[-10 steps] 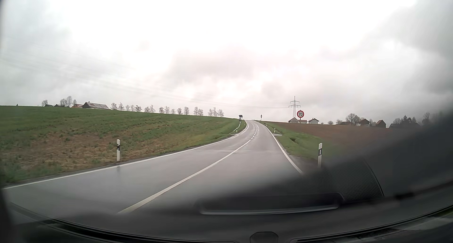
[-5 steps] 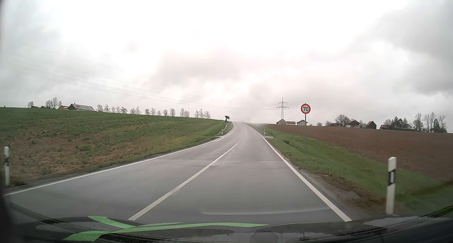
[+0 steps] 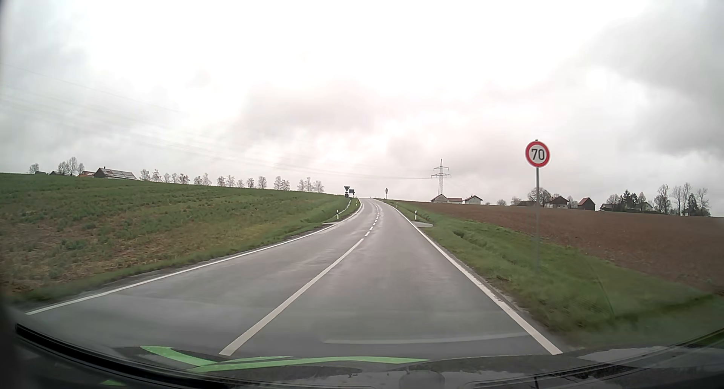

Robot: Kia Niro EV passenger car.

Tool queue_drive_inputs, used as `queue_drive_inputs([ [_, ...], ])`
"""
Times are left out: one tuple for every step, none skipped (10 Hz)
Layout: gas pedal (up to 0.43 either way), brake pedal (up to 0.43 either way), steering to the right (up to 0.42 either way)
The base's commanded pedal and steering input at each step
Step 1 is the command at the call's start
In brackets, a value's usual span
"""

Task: Follow the waypoints while adhering to traffic rules and regulations

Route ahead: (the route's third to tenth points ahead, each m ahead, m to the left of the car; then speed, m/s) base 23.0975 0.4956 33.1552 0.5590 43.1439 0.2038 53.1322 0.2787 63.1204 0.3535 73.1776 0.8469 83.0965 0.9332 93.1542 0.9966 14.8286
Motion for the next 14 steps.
queue_drive_inputs([
  [0.398, 0.0, 0.016],
  [0.398, 0.0, 0.015],
  [0.409, 0.0, 0.014],
  [0.409, 0.0, 0.01],
  [0.409, 0.0, 0.006],
  [0.421, 0.0, 0.003],
  [0.409, 0.0, 0.003],
  [0.378, 0.0, 0.003],
  [0.37, 0.0, 0.001],
  [0.358, 0.0, -0.001],
  [0.358, 0.0, -0.004],
  [0.358, 0.0, -0.006],
  [0.358, 0.0, -0.008],
  [0.37, 0.0, -0.008],
])
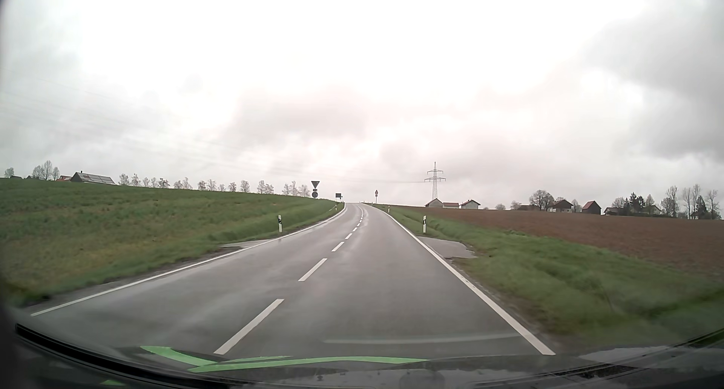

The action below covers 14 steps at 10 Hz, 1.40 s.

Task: Follow the waypoints while adhering to traffic rules and regulations

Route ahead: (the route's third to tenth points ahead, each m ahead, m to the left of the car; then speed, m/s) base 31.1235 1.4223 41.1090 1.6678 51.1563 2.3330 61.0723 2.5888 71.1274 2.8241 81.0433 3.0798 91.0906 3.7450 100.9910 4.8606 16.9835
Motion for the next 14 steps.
queue_drive_inputs([
  [0.39, 0.0, -0.008],
  [0.409, 0.0, -0.006],
  [0.421, 0.0, -0.006],
  [0.421, 0.0, -0.006],
  [0.421, 0.0, -0.006],
  [0.421, 0.0, -0.005],
  [0.409, 0.0, -0.004],
  [0.39, 0.0, -0.002],
  [0.378, 0.0, -0.002],
  [0.378, 0.0, -0.002],
  [0.378, 0.0, -0.002],
  [0.378, 0.0, -0.002],
  [0.39, 0.0, -0.003],
  [0.39, 0.0, -0.005],
])
